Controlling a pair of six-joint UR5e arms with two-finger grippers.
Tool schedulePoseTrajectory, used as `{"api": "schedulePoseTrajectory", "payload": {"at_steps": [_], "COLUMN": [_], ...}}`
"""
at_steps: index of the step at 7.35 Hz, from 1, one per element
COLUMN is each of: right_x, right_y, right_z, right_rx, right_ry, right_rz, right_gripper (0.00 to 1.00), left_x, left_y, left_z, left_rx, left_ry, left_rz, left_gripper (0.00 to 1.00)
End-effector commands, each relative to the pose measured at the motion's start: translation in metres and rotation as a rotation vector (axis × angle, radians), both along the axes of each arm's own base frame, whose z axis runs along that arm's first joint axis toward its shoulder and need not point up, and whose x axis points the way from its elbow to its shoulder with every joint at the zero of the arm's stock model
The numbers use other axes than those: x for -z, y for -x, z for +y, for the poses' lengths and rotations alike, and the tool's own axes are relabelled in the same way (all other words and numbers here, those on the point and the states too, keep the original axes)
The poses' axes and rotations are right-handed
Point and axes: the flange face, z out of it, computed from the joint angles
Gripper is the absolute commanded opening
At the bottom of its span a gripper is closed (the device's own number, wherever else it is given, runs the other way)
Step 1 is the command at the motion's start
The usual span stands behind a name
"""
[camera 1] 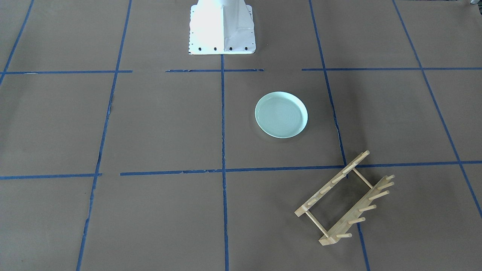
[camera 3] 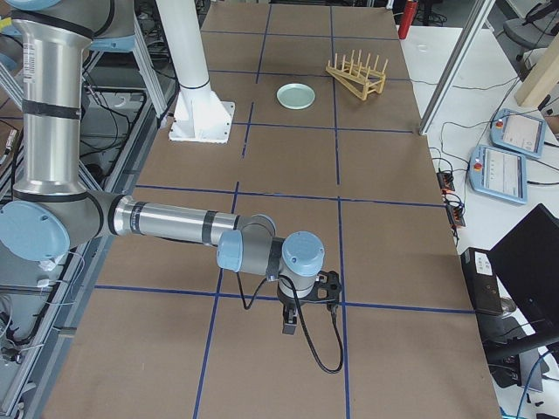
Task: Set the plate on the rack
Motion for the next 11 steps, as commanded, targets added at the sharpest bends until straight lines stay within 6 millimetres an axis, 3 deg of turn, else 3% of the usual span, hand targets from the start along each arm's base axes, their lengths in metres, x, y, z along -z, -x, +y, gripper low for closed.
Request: {"api": "schedulePoseTrajectory", "payload": {"at_steps": [1, 2, 3, 4, 7, 9, 11], "right_x": [0.0, 0.0, 0.0, 0.0, 0.0, 0.0, 0.0], "right_y": [0.0, 0.0, 0.0, 0.0, 0.0, 0.0, 0.0], "right_z": [0.0, 0.0, 0.0, 0.0, 0.0, 0.0, 0.0], "right_rx": [0.0, 0.0, 0.0, 0.0, 0.0, 0.0, 0.0], "right_ry": [0.0, 0.0, 0.0, 0.0, 0.0, 0.0, 0.0], "right_rz": [0.0, 0.0, 0.0, 0.0, 0.0, 0.0, 0.0], "right_gripper": [1.0, 1.0, 1.0, 1.0, 1.0, 1.0, 1.0], "left_x": [0.004, 0.012, 0.037, 0.073, 0.224, 0.308, 0.359], "left_y": [-0.001, 0.0, -0.001, -0.004, -0.115, -0.18, -0.259], "left_z": [-0.001, -0.005, -0.011, -0.02, -0.048, -0.046, -0.033], "left_rx": [-0.001, 0.001, 0.002, 0.03, 0.082, 0.03, 0.029], "left_ry": [-0.008, -0.024, -0.071, -0.11, -0.117, -0.134, -0.102], "left_rz": [-0.001, -0.002, -0.006, -0.003, 0.079, 0.121, 0.142], "left_gripper": [1.0, 1.0, 1.0, 1.0, 1.0, 1.0, 1.0]}}
